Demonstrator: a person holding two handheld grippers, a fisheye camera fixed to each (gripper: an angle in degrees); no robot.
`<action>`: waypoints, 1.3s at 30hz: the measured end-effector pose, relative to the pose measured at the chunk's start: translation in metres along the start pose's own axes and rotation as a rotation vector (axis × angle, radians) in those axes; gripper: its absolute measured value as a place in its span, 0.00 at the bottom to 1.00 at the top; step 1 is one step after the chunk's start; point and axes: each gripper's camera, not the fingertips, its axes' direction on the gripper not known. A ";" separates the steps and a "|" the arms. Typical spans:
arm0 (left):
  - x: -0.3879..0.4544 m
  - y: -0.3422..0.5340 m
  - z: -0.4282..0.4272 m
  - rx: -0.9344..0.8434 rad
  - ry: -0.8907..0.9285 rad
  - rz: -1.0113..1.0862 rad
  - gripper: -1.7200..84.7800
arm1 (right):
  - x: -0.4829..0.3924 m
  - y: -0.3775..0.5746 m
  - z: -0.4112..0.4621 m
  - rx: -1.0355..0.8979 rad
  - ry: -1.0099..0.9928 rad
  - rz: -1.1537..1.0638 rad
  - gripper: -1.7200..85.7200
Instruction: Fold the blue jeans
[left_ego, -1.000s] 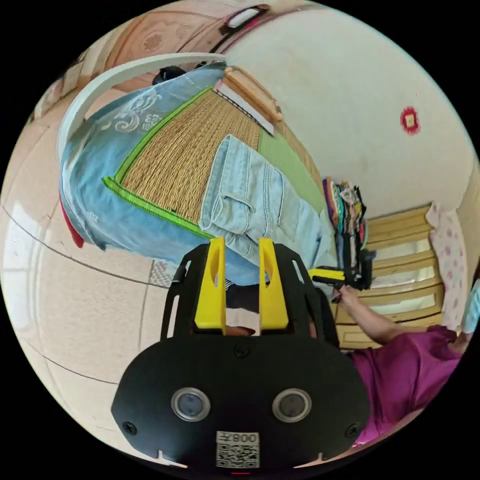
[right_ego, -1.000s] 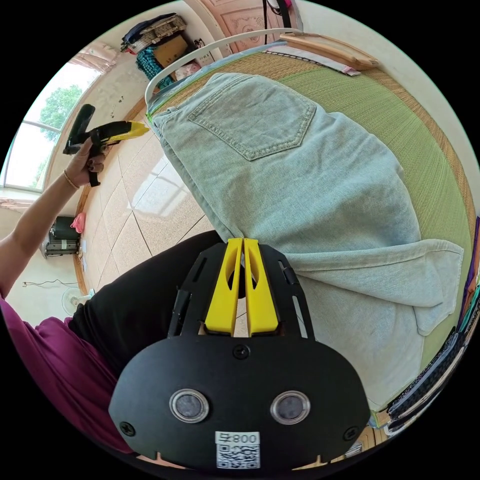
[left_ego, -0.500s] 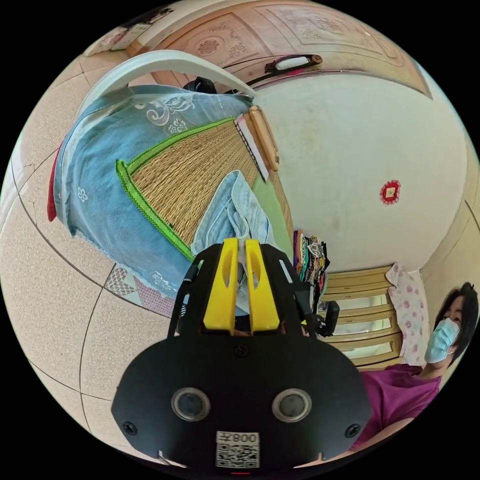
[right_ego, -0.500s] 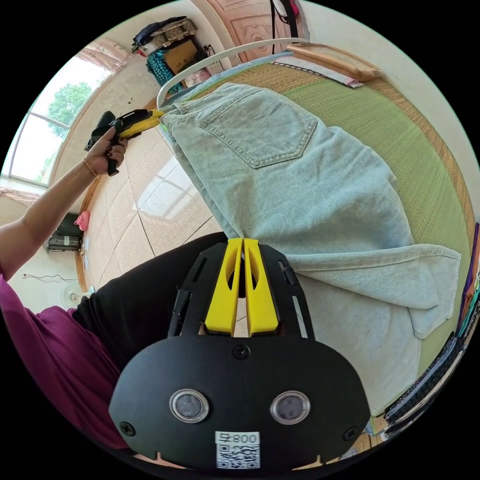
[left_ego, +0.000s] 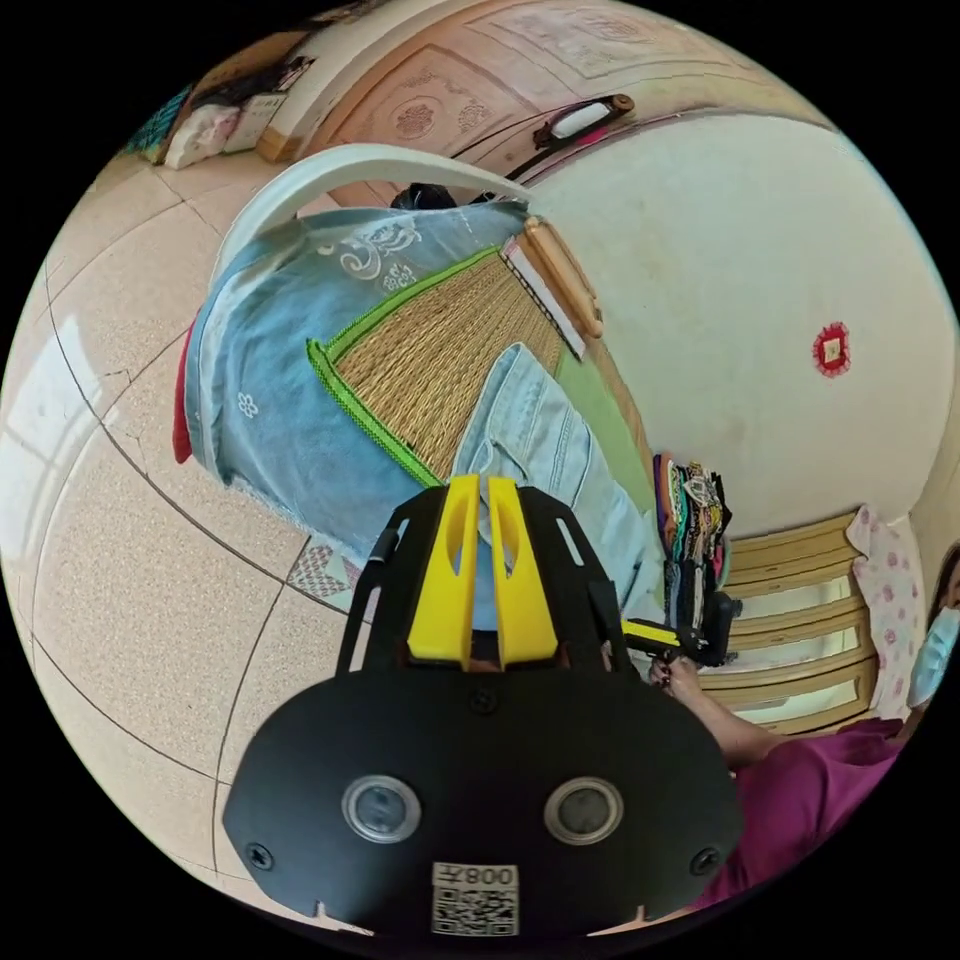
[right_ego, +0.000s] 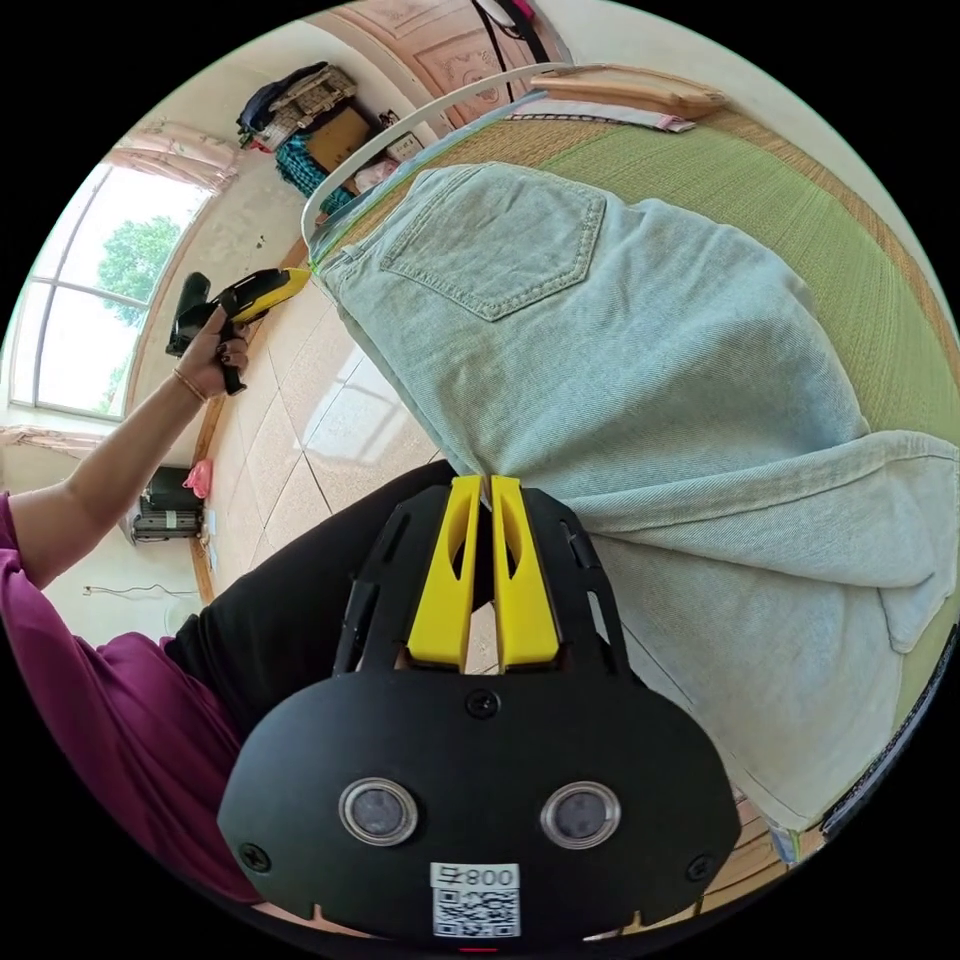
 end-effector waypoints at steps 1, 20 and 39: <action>0.015 0.005 0.000 0.009 0.002 0.048 0.04 | -0.001 0.001 0.001 0.002 0.003 0.000 0.04; 0.302 0.138 0.335 -0.689 0.145 0.611 0.02 | 0.057 0.044 0.008 0.159 -0.048 0.260 0.02; 0.467 0.170 0.506 -0.749 0.153 0.734 0.10 | 0.252 -0.076 -0.066 0.235 0.157 0.580 0.08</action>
